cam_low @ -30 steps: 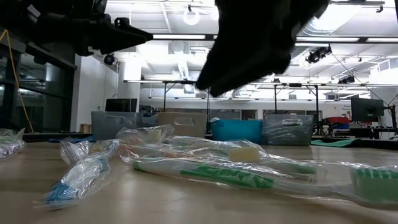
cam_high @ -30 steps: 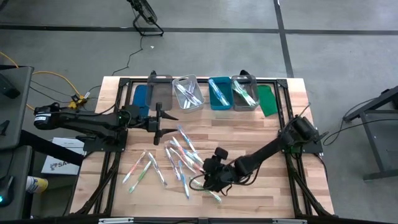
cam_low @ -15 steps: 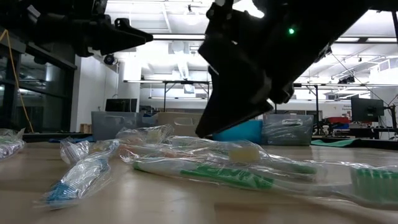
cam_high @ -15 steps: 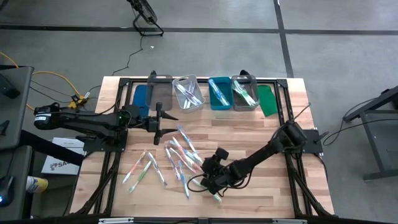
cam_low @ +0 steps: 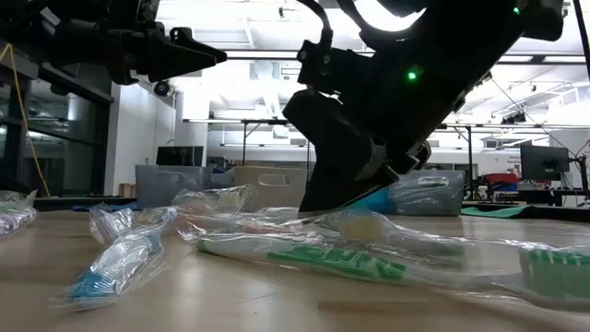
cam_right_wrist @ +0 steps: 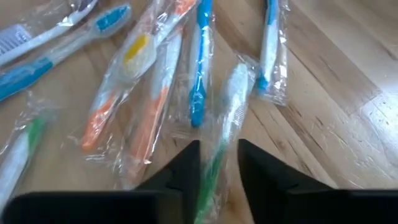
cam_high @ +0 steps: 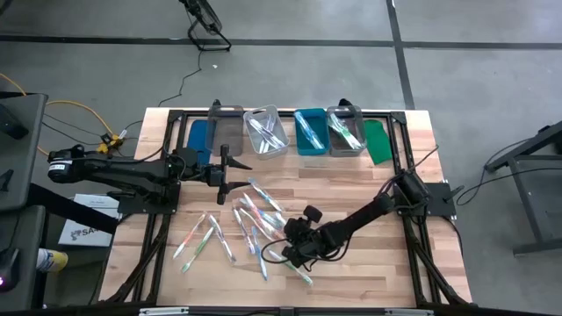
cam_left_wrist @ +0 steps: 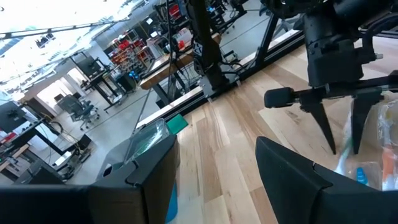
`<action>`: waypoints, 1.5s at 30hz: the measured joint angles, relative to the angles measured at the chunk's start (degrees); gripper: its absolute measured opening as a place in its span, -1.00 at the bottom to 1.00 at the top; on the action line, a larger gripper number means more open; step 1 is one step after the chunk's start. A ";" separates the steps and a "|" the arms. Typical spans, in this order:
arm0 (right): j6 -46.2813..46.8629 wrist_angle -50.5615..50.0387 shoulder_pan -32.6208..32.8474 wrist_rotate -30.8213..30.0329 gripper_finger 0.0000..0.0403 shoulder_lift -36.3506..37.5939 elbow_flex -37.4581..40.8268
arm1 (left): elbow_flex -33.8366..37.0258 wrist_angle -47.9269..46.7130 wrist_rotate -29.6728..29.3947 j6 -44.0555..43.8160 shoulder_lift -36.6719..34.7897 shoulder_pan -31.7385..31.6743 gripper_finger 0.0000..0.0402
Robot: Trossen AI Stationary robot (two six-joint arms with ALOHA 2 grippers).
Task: Pick & Place Toothbrushes
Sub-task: Put the green toothbrush into the right black bin
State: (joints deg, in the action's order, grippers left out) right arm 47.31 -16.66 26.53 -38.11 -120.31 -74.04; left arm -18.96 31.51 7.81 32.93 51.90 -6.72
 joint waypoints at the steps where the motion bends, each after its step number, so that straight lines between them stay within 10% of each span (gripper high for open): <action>1: -0.47 0.04 0.02 0.07 -0.61 0.00 0.00 | 0.00 0.00 0.02 0.00 0.00 0.00 0.05; 6: -1.86 -0.26 0.02 2.11 -0.96 1.77 0.02 | 0.00 -0.02 0.06 0.01 0.00 0.00 0.05; 23: -1.98 -28.27 -3.03 -5.60 -0.99 20.70 -0.03 | -0.04 -0.05 0.15 0.00 0.00 0.00 0.05; 32: -5.99 -48.23 -14.53 -11.97 -0.99 26.28 0.02 | -0.09 0.08 0.25 0.26 0.00 0.00 0.05; 45: -28.32 -43.42 -37.09 -12.64 -0.99 27.06 0.04 | -0.09 0.00 0.42 0.24 0.00 0.00 0.05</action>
State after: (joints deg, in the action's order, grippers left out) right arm 19.00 -60.09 -10.57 -50.75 -93.25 -74.00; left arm -19.05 31.51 8.23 33.17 51.90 -6.72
